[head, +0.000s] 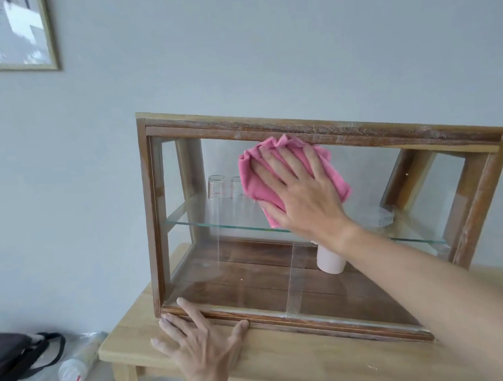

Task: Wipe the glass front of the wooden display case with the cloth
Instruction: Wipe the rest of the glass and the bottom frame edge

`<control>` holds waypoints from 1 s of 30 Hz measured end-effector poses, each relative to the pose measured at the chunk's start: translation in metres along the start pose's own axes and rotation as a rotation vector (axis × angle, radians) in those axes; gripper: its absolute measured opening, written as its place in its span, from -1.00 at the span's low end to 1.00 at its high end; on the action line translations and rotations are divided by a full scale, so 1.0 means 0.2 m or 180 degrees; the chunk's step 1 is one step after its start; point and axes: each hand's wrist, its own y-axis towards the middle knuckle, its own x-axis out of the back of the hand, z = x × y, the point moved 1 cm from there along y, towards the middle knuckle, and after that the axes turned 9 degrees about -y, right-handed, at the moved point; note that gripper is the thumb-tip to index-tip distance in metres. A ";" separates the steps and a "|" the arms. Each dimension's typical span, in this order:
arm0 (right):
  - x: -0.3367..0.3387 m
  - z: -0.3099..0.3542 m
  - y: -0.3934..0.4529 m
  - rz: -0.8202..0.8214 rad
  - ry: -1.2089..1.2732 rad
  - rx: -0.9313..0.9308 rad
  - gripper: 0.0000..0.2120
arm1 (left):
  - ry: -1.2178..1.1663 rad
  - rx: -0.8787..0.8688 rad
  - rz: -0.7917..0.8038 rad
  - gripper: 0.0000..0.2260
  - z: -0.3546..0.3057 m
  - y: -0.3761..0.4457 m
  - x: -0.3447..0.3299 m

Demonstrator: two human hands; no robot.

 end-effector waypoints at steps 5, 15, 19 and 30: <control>-0.03 0.22 0.00 0.0020 -0.0032 0.0418 -0.35 | 0.0000 -0.0034 -0.0041 0.22 0.00 0.01 0.01; -0.15 0.20 -0.69 0.0723 -0.0419 0.1521 -0.12 | -0.0093 -0.0096 -0.0080 0.21 0.00 -0.02 0.04; -0.10 -0.04 -0.71 0.0697 -0.0248 0.1088 -0.19 | -0.0069 -0.0180 -0.0073 0.15 -0.01 -0.07 0.06; -0.05 -0.17 -0.66 0.0775 0.0352 -0.2030 -0.19 | -0.1515 -0.1119 -0.0269 0.01 -0.39 -0.40 -0.08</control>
